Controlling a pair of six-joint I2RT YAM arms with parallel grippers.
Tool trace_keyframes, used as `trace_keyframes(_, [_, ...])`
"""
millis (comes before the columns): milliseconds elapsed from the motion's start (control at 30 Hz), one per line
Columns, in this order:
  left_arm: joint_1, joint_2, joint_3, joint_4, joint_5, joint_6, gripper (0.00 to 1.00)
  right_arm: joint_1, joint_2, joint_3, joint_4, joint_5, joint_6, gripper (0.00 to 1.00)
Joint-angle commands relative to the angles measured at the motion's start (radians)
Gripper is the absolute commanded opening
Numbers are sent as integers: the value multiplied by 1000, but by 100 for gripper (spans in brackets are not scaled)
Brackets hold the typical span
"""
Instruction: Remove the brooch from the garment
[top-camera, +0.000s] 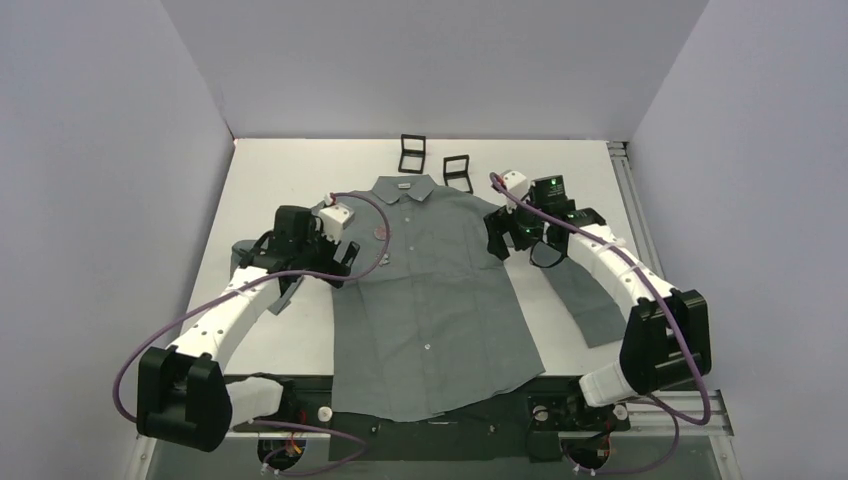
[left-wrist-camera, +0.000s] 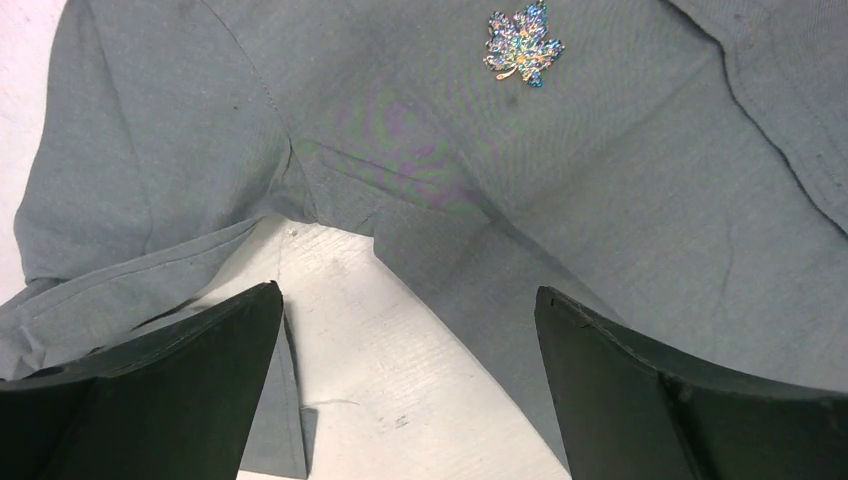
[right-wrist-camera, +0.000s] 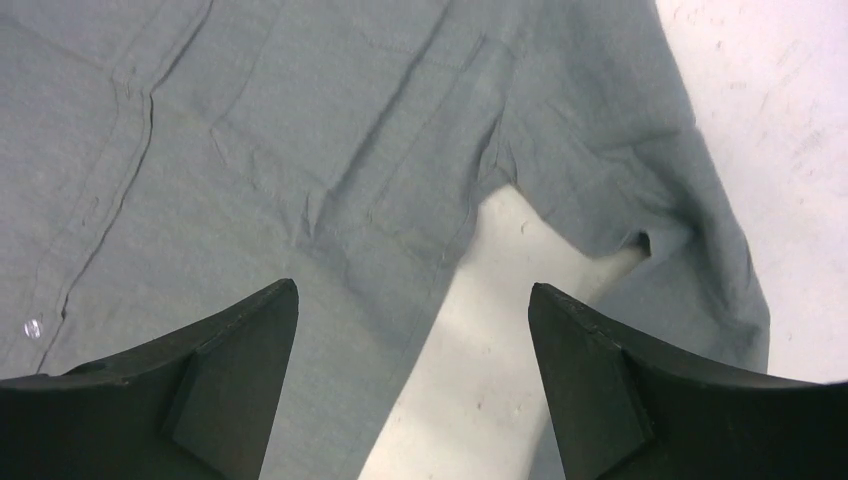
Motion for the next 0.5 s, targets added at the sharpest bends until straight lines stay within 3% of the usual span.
trace_keyframes(0, [1, 53, 39, 83, -24, 30, 96, 31, 97, 114, 29, -27, 13, 80])
trace_keyframes(233, [1, 263, 134, 121, -41, 179, 96, 78, 296, 281, -3, -29, 22, 78])
trace_keyframes(467, [-53, 353, 105, 242, -112, 313, 96, 110, 443, 385, -42, -9, 10, 76])
